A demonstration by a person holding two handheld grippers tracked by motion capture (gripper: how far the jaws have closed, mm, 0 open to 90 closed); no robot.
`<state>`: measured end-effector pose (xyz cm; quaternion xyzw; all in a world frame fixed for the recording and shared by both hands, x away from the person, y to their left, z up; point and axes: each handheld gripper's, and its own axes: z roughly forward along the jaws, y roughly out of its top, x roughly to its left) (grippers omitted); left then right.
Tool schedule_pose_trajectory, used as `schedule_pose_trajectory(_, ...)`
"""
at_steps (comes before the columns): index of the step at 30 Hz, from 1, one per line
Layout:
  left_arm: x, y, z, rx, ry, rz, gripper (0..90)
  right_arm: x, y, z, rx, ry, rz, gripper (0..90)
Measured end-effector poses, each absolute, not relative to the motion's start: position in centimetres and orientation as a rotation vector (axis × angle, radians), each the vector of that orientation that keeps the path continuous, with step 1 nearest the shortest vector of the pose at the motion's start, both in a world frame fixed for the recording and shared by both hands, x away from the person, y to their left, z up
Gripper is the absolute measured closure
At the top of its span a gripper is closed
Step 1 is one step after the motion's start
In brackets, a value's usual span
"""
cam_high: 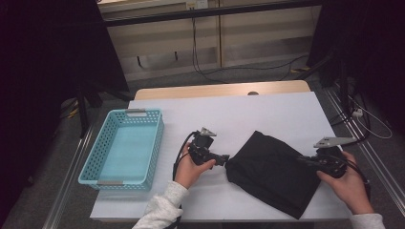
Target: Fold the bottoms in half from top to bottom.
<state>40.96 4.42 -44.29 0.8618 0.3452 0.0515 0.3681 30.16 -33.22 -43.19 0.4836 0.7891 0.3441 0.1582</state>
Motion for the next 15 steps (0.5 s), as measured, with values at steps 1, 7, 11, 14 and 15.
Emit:
schedule_pose_trajectory(1,40.9,4.3,-44.4,2.213,0.892,0.129,9.0,30.0,-33.4,-43.1,1.386,2.260,0.998,81.1)
schedule_pose_trajectory(7,40.5,3.9,-44.4,2.222,0.882,0.105,9.0,30.1,-32.9,-43.4,1.402,2.225,1.029,59.5)
schedule_pose_trajectory(11,40.4,4.3,-44.0,2.199,0.886,0.095,9.1,30.2,-32.5,-43.0,1.387,2.213,1.063,55.2)
schedule_pose_trajectory(14,40.0,4.7,-43.7,2.189,0.890,0.090,9.1,30.3,-32.1,-42.8,1.371,2.209,1.061,52.1)
schedule_pose_trajectory(15,39.8,4.8,-43.7,2.187,0.891,0.088,9.1,30.3,-32.0,-42.8,1.369,2.209,1.057,50.8)
